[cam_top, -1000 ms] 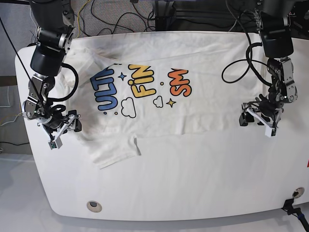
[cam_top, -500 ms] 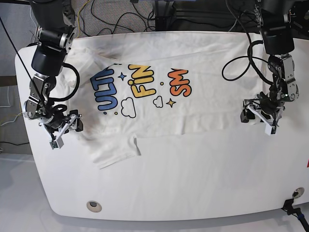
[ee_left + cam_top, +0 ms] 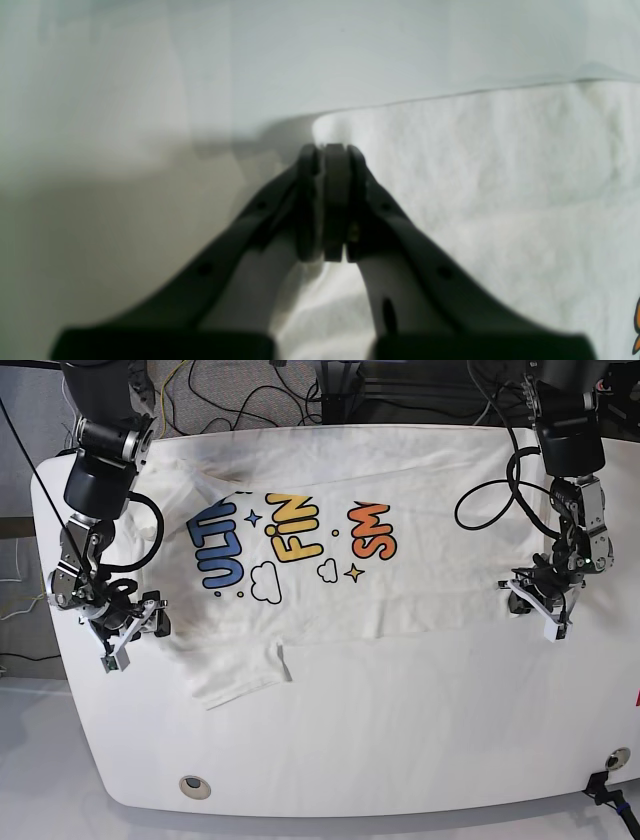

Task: Fold the T-shirt properly
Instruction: 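Move both grippers onto the shirt's middle and pinch the fabric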

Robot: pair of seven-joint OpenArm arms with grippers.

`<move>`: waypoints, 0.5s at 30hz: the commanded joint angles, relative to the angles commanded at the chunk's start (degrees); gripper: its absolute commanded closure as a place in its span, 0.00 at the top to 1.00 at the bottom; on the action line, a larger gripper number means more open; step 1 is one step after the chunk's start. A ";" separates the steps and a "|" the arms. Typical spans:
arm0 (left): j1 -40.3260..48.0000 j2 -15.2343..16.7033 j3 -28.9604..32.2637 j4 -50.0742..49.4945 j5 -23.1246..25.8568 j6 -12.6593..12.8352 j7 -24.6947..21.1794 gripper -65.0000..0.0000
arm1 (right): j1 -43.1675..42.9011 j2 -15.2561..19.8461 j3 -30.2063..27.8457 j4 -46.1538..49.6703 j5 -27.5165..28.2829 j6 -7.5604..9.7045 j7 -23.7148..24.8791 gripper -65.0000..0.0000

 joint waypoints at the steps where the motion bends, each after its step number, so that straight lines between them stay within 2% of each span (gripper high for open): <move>1: 0.00 0.00 0.00 0.00 0.00 0.00 0.00 0.00 | 0.18 -0.09 0.00 0.00 0.00 0.00 0.79 0.56; 5: 0.00 0.00 0.00 0.18 0.00 0.00 0.00 0.00 | 1.23 -0.26 -0.53 -1.05 0.00 0.00 3.60 0.56; 7: 0.09 0.00 0.00 0.26 0.00 -0.09 0.00 0.00 | 2.20 0.18 -2.81 -3.78 0.00 0.00 4.66 0.56; 11: 0.09 0.00 0.00 0.26 0.00 -0.09 0.00 0.00 | 2.90 1.41 -6.51 -10.64 0.00 -0.04 10.64 0.56; 15: 0.18 -0.09 0.00 0.26 0.00 -0.18 0.00 0.00 | 2.90 1.67 -7.65 -15.03 0.00 -1.63 15.21 0.56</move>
